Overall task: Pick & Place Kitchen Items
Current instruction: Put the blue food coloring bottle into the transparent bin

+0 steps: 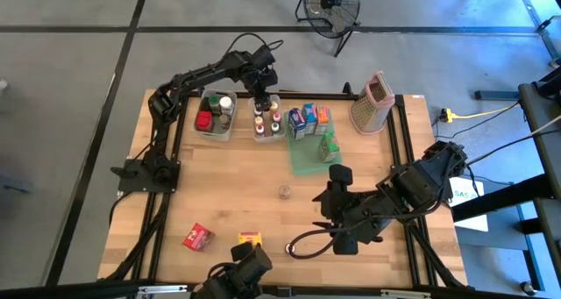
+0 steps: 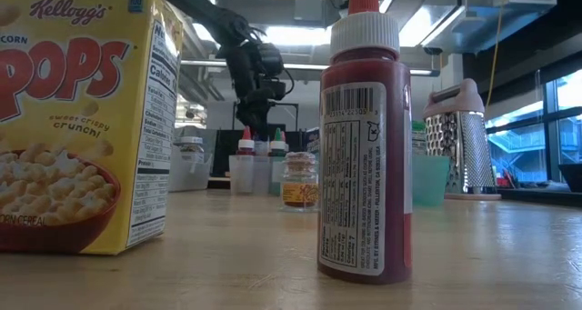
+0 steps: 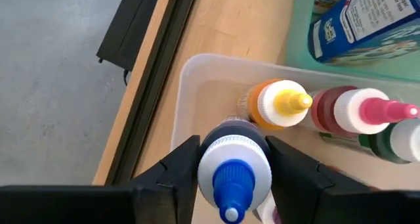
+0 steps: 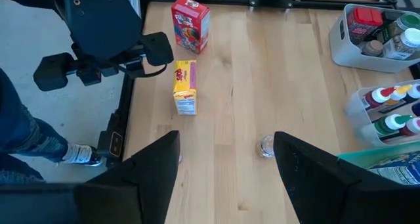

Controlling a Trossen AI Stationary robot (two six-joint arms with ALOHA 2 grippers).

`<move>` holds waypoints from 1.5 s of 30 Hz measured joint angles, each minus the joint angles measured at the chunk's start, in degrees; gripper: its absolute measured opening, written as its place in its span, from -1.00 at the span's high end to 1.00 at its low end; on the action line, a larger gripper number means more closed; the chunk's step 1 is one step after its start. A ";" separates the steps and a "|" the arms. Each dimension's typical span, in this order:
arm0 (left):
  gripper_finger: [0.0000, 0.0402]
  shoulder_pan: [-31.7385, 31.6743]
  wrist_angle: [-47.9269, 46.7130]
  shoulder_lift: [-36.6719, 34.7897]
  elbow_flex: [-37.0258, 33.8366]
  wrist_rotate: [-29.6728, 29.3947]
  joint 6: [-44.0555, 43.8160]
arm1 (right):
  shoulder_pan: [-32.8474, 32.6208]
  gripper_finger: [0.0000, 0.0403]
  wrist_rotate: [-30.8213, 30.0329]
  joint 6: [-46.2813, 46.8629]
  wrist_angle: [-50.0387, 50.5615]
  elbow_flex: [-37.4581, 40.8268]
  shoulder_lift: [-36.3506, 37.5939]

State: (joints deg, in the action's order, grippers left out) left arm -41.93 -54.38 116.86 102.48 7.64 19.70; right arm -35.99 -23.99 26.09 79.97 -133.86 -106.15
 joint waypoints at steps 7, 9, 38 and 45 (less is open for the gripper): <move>0.25 0.00 0.03 0.00 0.00 0.00 0.46 | 0.28 -0.24 0.01 -0.01 -0.01 0.00 0.00; 0.25 0.00 0.03 0.00 0.00 -0.11 0.57 | 0.33 -0.24 0.00 -0.01 -0.01 0.00 0.00; 0.21 0.00 2.15 2.69 0.00 -0.46 1.03 | 0.79 -0.24 0.07 -0.03 -0.41 0.00 0.00; 0.19 0.00 2.72 2.73 0.00 -0.57 1.03 | 0.79 -0.24 0.04 -0.16 -0.51 0.00 0.00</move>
State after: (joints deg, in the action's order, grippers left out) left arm -41.93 -51.66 119.59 102.48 7.07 20.73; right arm -35.20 -23.94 25.93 79.46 -133.86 -106.15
